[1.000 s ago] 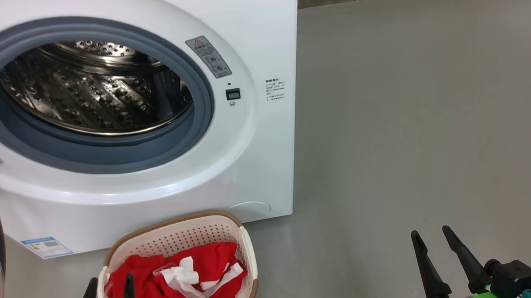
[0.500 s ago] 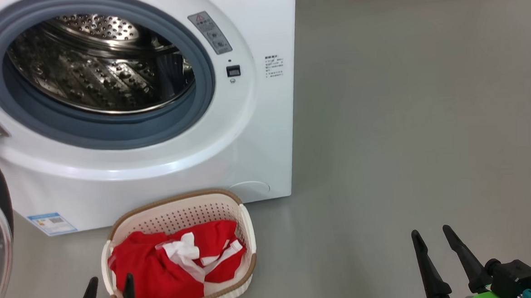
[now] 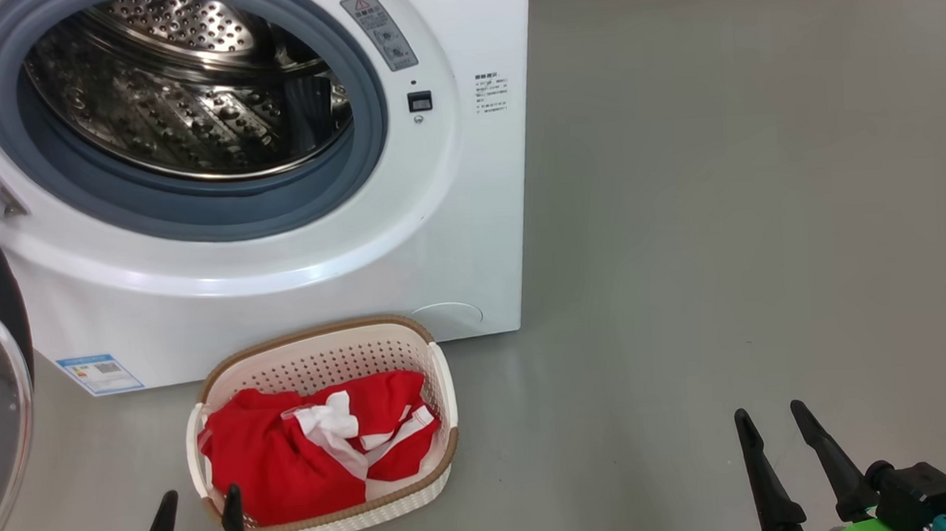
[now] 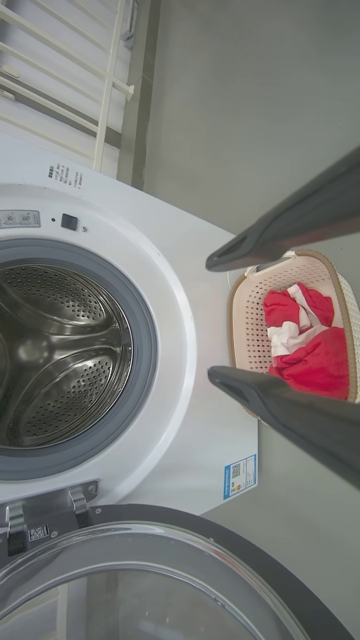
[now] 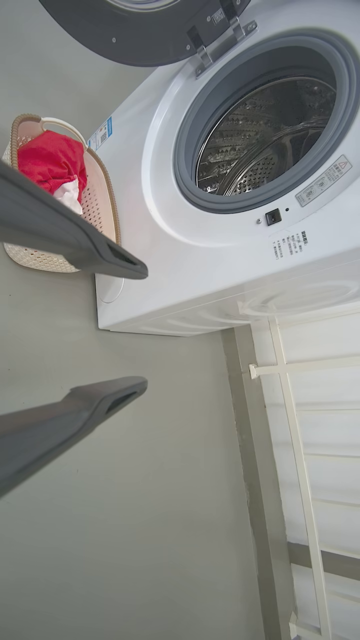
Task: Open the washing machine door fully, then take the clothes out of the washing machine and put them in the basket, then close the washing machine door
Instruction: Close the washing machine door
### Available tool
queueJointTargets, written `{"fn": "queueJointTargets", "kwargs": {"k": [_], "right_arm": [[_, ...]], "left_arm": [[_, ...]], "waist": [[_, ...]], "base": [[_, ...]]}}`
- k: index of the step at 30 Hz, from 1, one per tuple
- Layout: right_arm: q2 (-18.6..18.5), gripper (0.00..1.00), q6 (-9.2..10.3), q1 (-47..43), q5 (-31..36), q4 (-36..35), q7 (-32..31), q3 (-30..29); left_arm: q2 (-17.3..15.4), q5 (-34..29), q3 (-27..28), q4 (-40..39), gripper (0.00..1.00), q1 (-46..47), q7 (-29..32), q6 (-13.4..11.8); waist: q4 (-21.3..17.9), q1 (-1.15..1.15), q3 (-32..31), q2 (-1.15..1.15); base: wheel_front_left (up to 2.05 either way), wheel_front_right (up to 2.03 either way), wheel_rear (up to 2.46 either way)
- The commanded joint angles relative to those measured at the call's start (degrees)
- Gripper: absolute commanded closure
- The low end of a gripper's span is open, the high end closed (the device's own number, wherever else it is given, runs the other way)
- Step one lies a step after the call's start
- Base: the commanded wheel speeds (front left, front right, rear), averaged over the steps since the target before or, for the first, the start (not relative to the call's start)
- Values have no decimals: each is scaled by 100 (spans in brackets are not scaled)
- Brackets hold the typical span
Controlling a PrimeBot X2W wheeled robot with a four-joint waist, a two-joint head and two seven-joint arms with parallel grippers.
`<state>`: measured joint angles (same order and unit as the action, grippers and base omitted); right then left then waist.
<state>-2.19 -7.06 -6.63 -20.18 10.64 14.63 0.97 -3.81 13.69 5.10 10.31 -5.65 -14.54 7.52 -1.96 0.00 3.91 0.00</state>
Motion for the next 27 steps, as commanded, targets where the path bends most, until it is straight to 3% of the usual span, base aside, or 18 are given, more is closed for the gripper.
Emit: {"fn": "queueJointTargets", "kwargs": {"k": [1,14,27], "right_arm": [[-68,0,-43,137,0,-157,37,121],[-68,0,-43,141,25,-149,37,163],[-68,0,-43,149,110,-30,37,390]], "left_arm": [[-72,23,151,-124,0,238,-46,-3],[-40,200,81,-37,0,267,-46,-3],[79,140,251,183,0,231,-46,-3]], "waist": [[5,0,0,0],[148,0,-26,0],[1137,0,-103,0]], "base": [[0,0,0],[0,0,0],[0,0,0]]}}
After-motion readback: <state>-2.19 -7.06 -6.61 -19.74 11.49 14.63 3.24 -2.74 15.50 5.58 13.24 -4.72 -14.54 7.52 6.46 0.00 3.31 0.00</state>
